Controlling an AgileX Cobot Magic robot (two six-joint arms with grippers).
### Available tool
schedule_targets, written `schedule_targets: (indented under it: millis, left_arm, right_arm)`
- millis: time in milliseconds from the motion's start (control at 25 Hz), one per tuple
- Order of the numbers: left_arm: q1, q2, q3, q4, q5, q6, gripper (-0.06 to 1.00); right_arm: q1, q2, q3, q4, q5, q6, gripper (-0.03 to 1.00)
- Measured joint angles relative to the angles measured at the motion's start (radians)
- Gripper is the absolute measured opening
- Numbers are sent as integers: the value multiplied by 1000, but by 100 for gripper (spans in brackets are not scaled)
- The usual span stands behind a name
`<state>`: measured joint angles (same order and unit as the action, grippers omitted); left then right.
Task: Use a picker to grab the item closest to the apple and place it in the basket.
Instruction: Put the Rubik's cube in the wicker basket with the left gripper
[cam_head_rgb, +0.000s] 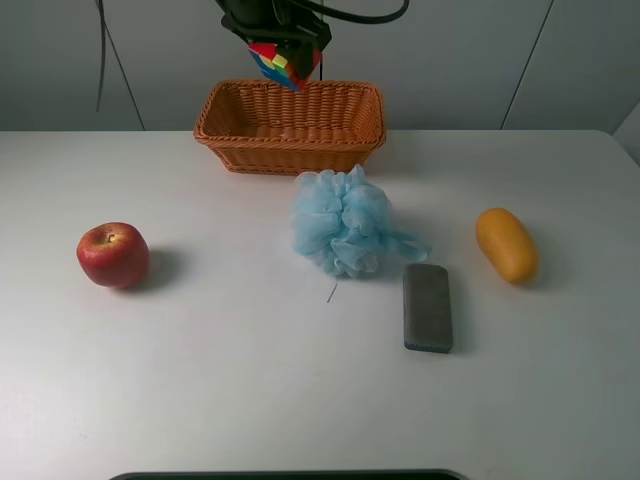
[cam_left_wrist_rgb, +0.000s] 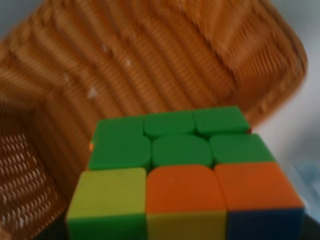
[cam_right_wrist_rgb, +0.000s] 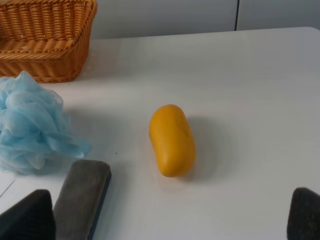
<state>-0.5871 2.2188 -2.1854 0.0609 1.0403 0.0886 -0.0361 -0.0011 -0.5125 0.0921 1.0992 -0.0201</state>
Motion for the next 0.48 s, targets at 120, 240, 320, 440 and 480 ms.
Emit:
schedule_targets:
  millis: [120,240,320,440,480]
  left_arm:
    - [11,85,-61,10,-71,0,56]
    - [22,157,-85,22,-152,-2,56]
    - [29,192,-90,22,-208,-4,56]
    - [40,231,-89,24,-282,-4,56]
    - [44,244,-89,24,-297,-4,56]
  right_arm:
    - [0,0,0,0,0,0,70]
    - [0,0,0,0,0,2,70]
    - [0,0,0,0,0,2,70]
    - [0,0,0,0,0,4,70]
    - [0,0,0,0,0,4,70]
